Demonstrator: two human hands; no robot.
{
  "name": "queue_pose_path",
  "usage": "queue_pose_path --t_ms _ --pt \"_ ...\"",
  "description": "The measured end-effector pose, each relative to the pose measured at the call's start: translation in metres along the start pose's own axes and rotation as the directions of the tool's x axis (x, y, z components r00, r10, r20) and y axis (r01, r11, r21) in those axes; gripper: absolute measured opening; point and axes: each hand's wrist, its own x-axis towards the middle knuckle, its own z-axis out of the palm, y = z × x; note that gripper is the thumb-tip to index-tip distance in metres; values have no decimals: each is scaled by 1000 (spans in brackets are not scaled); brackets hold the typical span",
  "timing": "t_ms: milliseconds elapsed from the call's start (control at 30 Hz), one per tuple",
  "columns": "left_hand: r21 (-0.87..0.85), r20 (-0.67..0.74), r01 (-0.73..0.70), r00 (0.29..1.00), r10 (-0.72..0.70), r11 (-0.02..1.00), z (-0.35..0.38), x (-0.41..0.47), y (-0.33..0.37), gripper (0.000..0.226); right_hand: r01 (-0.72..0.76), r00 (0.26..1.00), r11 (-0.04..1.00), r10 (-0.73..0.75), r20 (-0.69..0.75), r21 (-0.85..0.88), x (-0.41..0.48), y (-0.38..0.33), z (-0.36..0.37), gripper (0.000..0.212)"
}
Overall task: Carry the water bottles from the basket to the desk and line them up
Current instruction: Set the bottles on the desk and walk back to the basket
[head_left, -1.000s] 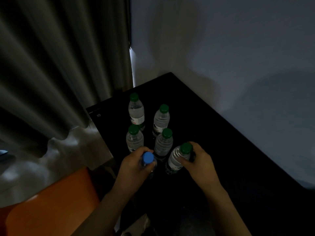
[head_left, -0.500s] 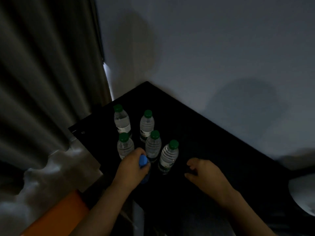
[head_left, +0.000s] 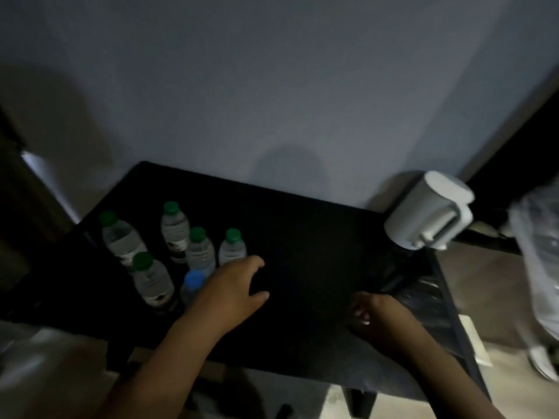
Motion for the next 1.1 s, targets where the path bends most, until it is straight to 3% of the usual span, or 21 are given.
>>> queue_pose_path --t_ms 133,400,700,900,1100 --pt "17 234 -146 962 138 989 35 16 58 44 -180 980 983 183 -74 36 -49 36 -11 26" --pt "-2 519 -412 778 353 911 113 32 178 40 -435 872 875 469 -144 212 -167 131 -13 34" --pt "-21 655 -624 581 482 781 212 9 313 35 -628 675 669 722 -149 397 -296 233 13 34" --pt "-87 712 -647 492 502 758 281 -12 388 36 -669 547 517 829 -118 534 -371 290 38 32" --pt "-116 750 -740 372 547 663 337 -27 456 34 -699 443 399 893 -78 593 -422 336 51 33"
